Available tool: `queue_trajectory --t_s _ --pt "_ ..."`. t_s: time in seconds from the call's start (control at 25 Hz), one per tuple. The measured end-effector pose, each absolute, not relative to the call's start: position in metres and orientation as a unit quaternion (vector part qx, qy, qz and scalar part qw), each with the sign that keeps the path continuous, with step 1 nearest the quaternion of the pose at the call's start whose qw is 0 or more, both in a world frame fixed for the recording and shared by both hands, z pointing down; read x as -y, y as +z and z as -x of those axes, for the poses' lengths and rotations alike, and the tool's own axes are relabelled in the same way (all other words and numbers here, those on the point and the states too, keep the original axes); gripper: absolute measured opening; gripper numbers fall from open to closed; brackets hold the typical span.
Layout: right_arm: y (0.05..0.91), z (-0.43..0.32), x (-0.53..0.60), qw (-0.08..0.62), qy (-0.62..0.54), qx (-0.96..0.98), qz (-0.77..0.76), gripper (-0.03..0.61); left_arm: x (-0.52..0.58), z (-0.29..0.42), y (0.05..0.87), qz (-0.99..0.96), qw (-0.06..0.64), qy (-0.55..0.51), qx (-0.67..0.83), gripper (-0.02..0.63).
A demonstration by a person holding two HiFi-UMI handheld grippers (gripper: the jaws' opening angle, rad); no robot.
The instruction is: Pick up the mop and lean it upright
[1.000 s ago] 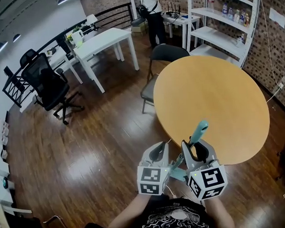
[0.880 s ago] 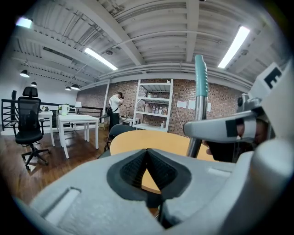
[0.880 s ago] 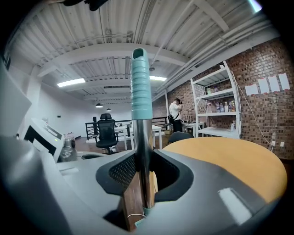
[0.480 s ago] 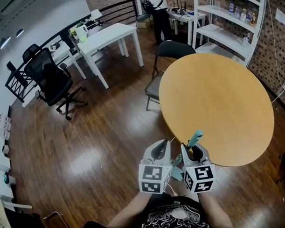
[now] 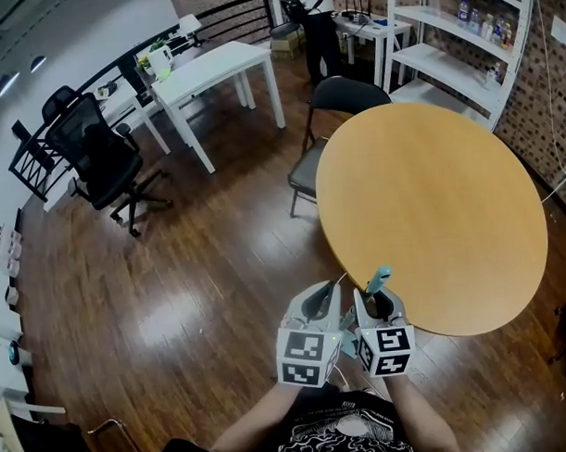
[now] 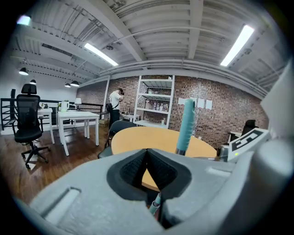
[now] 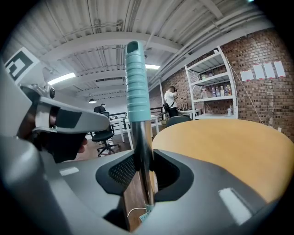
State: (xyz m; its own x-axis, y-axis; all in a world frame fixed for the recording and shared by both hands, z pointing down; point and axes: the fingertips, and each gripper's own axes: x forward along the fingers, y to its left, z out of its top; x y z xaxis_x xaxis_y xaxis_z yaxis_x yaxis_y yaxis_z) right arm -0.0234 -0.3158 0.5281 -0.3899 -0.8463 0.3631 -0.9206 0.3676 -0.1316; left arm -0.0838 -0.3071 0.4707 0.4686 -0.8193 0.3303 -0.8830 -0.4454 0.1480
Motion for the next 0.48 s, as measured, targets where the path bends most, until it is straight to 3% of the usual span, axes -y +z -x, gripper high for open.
queue_trajectory --t_s 0.48 --pt "0.532 -0.001 0.339 0.123 0.163 0.800 -0.565 0.105 0.315 0.077 0.474 -0.845 0.153 0.111 0.500 0.003"
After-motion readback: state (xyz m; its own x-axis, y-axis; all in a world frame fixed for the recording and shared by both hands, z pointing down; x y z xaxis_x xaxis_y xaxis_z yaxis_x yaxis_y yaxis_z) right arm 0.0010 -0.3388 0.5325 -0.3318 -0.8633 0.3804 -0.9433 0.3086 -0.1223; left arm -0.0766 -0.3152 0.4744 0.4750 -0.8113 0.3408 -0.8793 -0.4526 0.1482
